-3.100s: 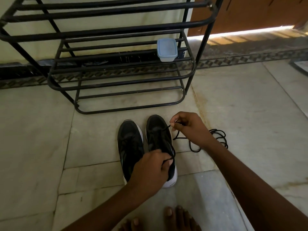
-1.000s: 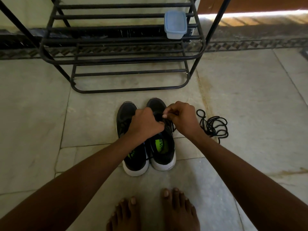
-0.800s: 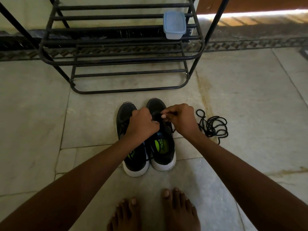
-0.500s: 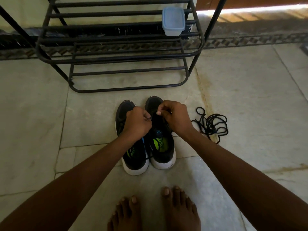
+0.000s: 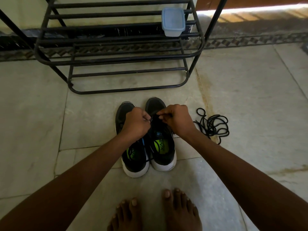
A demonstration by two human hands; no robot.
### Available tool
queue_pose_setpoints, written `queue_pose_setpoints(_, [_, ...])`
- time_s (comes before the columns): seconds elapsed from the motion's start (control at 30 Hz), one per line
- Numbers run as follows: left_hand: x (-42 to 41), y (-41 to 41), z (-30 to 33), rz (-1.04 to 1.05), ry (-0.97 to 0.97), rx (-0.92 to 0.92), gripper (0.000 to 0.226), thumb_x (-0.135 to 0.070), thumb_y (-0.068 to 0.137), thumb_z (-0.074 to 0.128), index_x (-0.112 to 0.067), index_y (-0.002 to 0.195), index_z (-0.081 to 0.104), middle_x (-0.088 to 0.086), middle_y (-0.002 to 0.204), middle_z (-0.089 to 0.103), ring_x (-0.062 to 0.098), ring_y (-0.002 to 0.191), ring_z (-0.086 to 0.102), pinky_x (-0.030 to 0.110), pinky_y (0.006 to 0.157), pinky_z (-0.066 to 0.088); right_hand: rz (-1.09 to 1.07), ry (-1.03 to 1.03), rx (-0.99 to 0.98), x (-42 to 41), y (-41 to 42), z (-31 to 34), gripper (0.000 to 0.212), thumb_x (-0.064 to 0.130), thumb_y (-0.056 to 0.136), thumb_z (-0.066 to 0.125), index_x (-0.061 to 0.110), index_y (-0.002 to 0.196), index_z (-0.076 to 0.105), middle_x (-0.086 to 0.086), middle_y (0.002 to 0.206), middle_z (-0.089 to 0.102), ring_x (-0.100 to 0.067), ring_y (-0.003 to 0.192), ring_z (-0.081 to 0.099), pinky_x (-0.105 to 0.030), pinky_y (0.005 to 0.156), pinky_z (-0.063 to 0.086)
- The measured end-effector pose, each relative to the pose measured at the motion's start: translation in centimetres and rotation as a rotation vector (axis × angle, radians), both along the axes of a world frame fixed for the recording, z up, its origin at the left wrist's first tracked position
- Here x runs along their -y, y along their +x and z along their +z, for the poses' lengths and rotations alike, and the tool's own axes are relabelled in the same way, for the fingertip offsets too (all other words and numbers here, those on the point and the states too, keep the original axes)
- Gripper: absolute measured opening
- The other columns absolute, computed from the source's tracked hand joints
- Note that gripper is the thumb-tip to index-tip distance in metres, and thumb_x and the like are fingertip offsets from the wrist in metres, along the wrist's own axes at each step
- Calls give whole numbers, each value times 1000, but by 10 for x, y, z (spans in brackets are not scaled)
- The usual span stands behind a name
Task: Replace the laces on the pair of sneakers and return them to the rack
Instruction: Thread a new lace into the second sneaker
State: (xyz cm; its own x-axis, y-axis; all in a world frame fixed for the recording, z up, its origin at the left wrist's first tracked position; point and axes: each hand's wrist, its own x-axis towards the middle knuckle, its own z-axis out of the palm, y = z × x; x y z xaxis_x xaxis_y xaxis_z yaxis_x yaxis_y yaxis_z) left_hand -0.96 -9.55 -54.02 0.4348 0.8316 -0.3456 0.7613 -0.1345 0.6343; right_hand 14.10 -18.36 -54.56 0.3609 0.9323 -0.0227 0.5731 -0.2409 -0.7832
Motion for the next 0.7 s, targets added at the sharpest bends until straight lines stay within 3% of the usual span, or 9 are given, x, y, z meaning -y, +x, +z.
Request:
queue_pose_setpoints(0.07, [1,1,2,6,-7,10,13,-3,90,70,-10,99,76,5,92,70,14,87,67,4,57,37,18,-19,35,-2,-2,2,18,-7,86,70,2,98,80,-12,98,77,-7,84,64,-3,85,47])
queue_pose_setpoints(0.13, [2,1,3,17,-17,11,13,-2,90,69,-10,98,76,4,90,70,13,86,66,6,59,38,31,-46,66,-4,-6,2,17,-6,86,69,2,95,80,-12,99,77,-9,87,63,4,78,38])
queue_pose_setpoints(0.2, [2,1,3,27,-30,13,13,-1,90,69,-9,96,77,3,89,70,12,85,66,6,59,39,45,-78,105,-7,-9,-1,16,-5,86,68,4,93,80,-14,98,74,-19,90,66,-3,71,35])
queue_pose_setpoints(0.33, [2,1,5,52,-55,27,12,-2,90,71,-12,95,77,3,91,71,14,87,67,11,65,43,62,-156,208,-10,-13,-8,14,0,87,66,8,89,77,-16,102,60,-28,90,61,-21,75,35])
queue_pose_setpoints(0.43, [2,1,7,56,-52,35,13,-2,89,72,-10,98,78,6,92,73,14,88,67,20,77,49,73,-175,209,-10,-13,-8,13,2,87,65,9,88,76,-15,103,59,-26,89,60,-22,75,36])
queue_pose_setpoints(0.57, [3,0,7,57,-48,55,14,-3,89,73,-10,100,79,7,95,76,16,91,69,23,83,51,72,-166,194,-10,-15,-8,11,3,87,66,8,87,76,-13,101,59,-23,88,59,-22,76,37])
queue_pose_setpoints(0.7, [3,1,6,90,-92,93,19,-8,96,63,-17,89,78,2,94,76,19,91,72,35,91,59,68,-136,199,-7,-18,-11,9,6,88,66,9,88,74,-5,98,52,-15,87,52,-25,79,41])
